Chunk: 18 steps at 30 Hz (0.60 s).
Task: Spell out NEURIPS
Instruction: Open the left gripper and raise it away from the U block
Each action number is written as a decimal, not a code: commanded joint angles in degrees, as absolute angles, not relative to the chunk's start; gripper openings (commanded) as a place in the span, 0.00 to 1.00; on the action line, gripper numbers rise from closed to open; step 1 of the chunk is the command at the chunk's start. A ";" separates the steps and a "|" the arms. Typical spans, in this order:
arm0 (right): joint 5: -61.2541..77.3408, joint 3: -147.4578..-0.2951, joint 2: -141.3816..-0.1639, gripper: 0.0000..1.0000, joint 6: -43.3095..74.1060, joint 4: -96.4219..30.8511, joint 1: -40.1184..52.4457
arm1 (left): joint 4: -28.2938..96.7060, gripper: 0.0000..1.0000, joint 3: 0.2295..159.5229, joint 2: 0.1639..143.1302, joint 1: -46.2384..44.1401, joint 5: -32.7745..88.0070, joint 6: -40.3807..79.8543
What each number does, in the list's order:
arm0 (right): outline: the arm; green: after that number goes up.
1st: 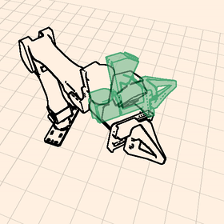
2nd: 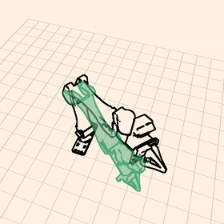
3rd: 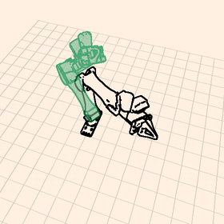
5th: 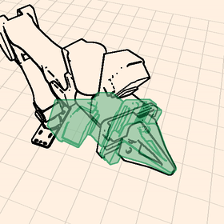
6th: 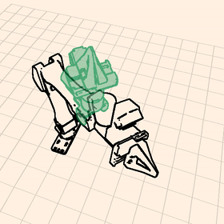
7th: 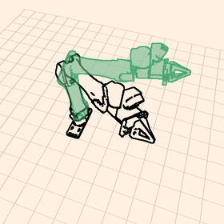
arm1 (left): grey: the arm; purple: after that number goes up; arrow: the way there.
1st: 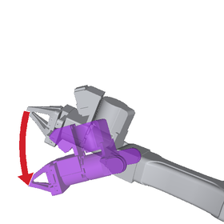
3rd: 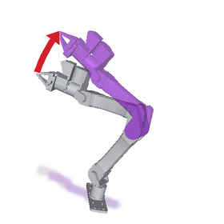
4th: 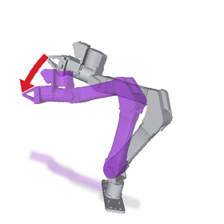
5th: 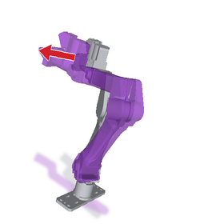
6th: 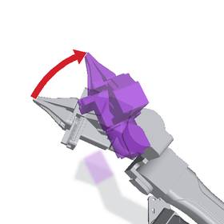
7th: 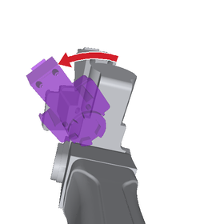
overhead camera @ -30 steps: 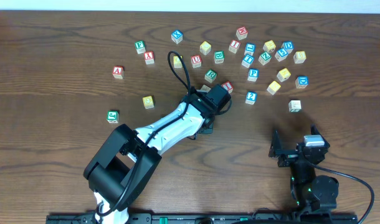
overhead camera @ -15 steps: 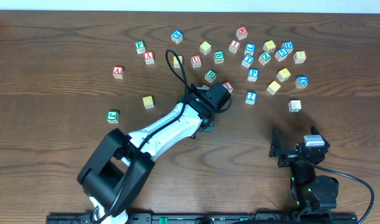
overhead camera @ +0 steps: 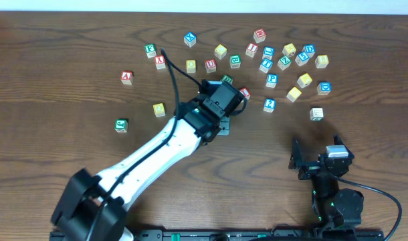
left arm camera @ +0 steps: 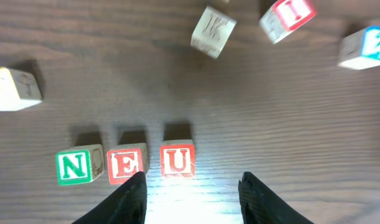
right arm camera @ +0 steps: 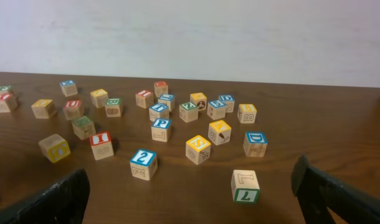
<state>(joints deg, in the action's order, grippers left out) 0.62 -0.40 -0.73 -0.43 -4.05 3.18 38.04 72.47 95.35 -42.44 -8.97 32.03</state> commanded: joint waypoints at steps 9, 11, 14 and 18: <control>0.58 -0.34 -0.49 0.99 0.38 -4.34 2.70 | 37.85 0.49 73.01 90.65 -42.17 -9.43 27.83; 0.58 -0.34 -0.49 0.99 0.38 -4.34 2.72 | 37.89 0.50 73.03 90.65 -42.17 -9.21 27.29; 0.58 -0.34 -0.49 0.99 0.38 -4.34 2.70 | 37.82 0.54 73.06 90.65 -42.13 -8.16 26.59; 0.58 -0.34 -0.49 0.99 0.38 -4.34 2.70 | 37.80 0.56 73.21 90.65 -42.00 -8.16 26.50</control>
